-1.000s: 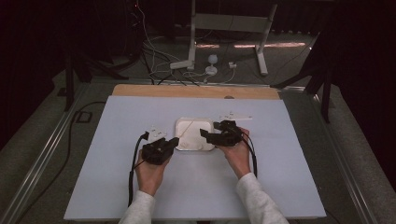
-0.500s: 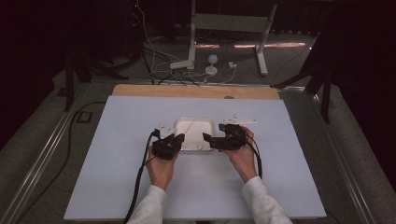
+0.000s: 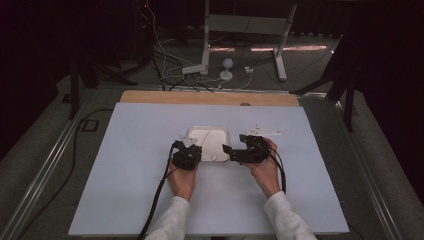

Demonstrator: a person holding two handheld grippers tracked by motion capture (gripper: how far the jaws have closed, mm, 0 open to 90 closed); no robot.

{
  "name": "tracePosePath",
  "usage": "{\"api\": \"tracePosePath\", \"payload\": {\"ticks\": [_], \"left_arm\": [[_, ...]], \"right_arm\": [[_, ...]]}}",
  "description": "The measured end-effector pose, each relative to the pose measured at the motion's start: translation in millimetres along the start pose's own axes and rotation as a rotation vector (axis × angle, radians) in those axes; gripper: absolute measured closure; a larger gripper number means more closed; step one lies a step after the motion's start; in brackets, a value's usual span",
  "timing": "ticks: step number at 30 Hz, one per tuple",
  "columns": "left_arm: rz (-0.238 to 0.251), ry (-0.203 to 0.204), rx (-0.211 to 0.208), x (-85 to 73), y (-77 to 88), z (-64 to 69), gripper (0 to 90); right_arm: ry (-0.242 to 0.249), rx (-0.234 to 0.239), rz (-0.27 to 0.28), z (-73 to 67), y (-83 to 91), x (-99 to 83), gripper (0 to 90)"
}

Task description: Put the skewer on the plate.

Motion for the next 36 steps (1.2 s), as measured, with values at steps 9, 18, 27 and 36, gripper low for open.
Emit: {"api": "tracePosePath", "payload": {"ticks": [9, 18, 27, 36], "left_arm": [[0.103, -0.046, -0.130, 18.3, 32.8, 3.7, 31.9], [0.235, -0.142, -0.197, 28.7, 119.2, -13.4, 14.0], [0.300, -0.206, -0.134, 2.0, 173.0, -41.1, 0.4], [0.342, -0.194, -0.106, -3.5, 187.9, -52.8, 0.5]], "right_arm": [[0.008, 0.003, -0.004, 3.5, 8.2, -10.4, 16.3], [0.007, -0.003, 0.056, 20.0, 46.7, -26.5, 14.5], [-0.023, -0.043, 0.106, 51.3, 90.2, -57.1, 2.7], [-0.097, -0.118, 0.134, 84.1, 115.9, -78.8, 1.2]]}}
Point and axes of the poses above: each handheld gripper's, and its own axes: y roughly backward along the jaws, x roughly out of its top, z roughly to its right, the point moved 10 cm from there along -y, roughly forward along the jaws, and after that the axes turned 13 degrees about -x, right-handed, at the moved point
